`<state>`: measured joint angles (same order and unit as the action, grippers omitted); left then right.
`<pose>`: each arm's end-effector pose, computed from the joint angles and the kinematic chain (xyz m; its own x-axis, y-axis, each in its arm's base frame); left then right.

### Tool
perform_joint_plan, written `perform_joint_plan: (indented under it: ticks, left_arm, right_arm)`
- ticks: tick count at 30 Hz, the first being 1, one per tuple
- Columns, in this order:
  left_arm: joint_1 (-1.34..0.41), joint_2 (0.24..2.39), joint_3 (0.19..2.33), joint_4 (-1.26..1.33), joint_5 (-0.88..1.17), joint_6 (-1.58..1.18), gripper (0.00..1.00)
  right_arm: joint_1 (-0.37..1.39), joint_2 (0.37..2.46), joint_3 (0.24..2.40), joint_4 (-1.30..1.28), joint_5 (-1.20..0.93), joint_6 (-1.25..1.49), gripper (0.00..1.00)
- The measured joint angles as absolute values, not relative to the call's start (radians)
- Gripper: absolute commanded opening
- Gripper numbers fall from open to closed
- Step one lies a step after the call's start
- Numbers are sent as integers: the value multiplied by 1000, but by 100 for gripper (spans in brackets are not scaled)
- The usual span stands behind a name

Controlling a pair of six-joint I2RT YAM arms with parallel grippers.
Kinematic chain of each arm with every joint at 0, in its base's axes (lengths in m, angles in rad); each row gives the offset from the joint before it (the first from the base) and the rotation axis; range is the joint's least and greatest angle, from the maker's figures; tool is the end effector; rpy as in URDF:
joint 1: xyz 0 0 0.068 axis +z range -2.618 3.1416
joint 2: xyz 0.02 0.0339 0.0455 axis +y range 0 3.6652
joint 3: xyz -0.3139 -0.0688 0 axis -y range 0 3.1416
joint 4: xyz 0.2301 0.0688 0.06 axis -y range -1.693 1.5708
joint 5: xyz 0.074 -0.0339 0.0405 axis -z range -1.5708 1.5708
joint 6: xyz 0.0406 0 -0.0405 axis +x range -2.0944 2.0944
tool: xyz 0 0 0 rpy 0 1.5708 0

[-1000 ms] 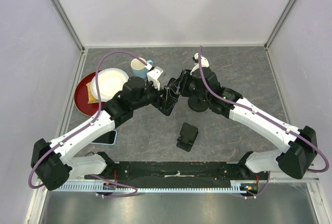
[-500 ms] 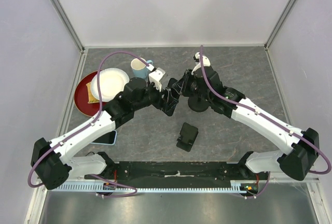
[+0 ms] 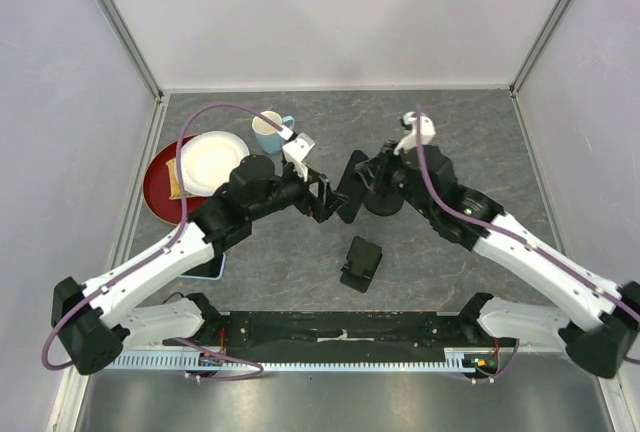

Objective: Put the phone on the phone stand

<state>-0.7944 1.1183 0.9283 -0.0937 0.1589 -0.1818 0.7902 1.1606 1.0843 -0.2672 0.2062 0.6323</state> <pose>0.1563 -0.1683 0.3793 -0.3395 0.0909 -0.9362 0.7621 0.6100 -0.2171 0.1719 0.1618 0.4053 -0.5220 0.2950 -0.8003 -0.3115 0.8075 0.5009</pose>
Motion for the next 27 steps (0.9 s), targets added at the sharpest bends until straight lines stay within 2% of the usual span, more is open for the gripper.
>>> perform_joint_plan:
  ticks: [3,8,12,18,22,27]
  left_arm:
    - [-798,1066,915,-63,159,-181,90]
    - [-798,1079,919,-19,161,-181,78]
    - [-798,1226,999,-52,165,-185,69]
    - [-799,1493,1238,-134,141,-187,56]
    - [-799,1609,1330,-132,120,-186,55]
    - [-805,1692,1340,-135,102,-183,57]
  right_arm:
    - [787,1025,1029,-274,314,581,0]
    - [785,804,998,-300,508,507,0]
    - [784,690,997,-346,678,471,0]
    - [782,605,980,-391,865,414,0]
    - [783,594,970,-415,905,383,0]
    - [783,595,970,-434,891,361,0]
